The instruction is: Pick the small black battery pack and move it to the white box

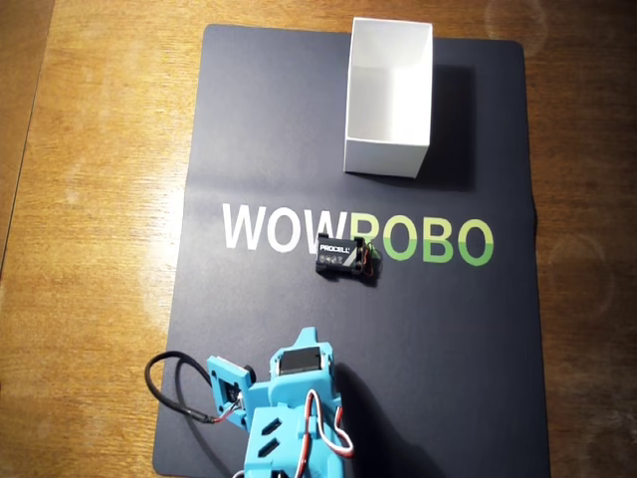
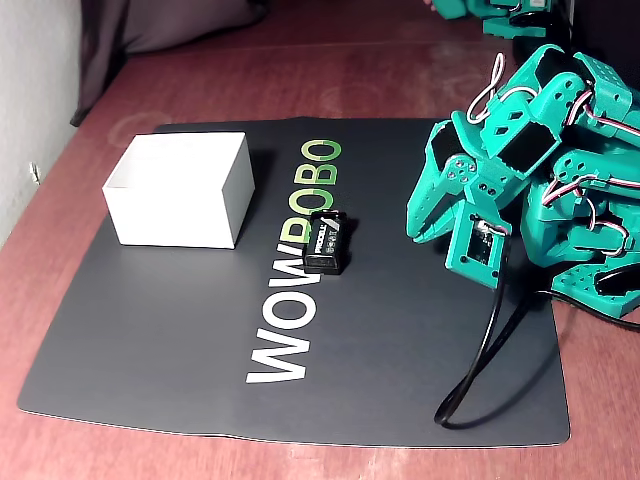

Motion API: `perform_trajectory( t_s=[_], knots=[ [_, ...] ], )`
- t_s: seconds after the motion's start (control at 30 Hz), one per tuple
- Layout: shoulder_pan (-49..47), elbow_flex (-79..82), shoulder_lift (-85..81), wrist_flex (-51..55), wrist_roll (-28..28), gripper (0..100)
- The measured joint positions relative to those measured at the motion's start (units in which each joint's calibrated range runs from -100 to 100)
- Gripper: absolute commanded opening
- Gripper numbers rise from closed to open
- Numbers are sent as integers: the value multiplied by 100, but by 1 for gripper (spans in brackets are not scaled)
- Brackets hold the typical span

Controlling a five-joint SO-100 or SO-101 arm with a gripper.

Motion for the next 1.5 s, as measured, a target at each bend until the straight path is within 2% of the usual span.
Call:
perform_trajectory(
  t_s=[0.13,0.33,0.47,0.7,0.83,1.13,1.3,1.5],
  knots=[
    [0,-400,441,52,37,1],
    [0,-1600,2068,-340,37,1],
    [0,-3109,3805,-384,37,1],
    [766,-5909,6576,-384,37,1],
    [1112,-6791,7737,-384,37,1],
    [1483,-7000,8983,0,37,1],
    [1483,-7000,9322,148,37,12],
    [1483,-7009,9407,148,16,13]
  ],
)
